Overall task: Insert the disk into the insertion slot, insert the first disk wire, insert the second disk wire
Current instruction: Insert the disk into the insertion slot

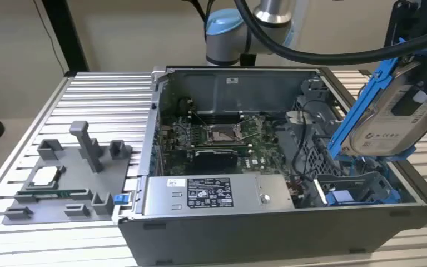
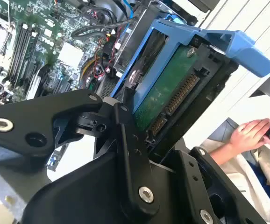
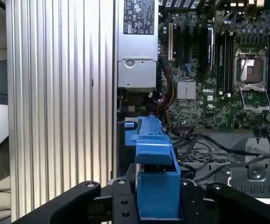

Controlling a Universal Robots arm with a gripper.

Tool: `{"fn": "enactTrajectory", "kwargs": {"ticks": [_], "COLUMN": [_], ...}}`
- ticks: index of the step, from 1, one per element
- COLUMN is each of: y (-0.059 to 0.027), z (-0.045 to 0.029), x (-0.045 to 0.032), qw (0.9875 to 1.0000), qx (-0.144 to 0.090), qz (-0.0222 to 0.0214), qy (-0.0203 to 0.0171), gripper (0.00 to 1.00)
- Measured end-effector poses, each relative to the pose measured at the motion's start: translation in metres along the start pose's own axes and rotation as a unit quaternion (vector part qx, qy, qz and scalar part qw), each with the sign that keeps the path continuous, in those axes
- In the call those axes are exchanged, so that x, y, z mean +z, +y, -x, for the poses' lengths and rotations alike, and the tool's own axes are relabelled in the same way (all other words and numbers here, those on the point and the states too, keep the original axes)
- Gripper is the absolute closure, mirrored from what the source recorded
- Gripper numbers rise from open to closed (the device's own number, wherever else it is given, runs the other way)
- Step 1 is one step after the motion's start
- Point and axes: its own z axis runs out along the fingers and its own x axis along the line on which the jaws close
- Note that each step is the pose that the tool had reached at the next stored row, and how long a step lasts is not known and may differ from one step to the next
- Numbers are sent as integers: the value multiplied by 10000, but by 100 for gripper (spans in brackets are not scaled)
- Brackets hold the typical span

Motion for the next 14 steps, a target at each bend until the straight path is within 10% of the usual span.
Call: {"fn": "enactTrajectory", "kwargs": {"ticks": [14], "y": [-27], "z": [1], "x": [163], "qw": [10000], "qx": [-10], "qz": [-25], "qy": [18], "gripper": [100]}}
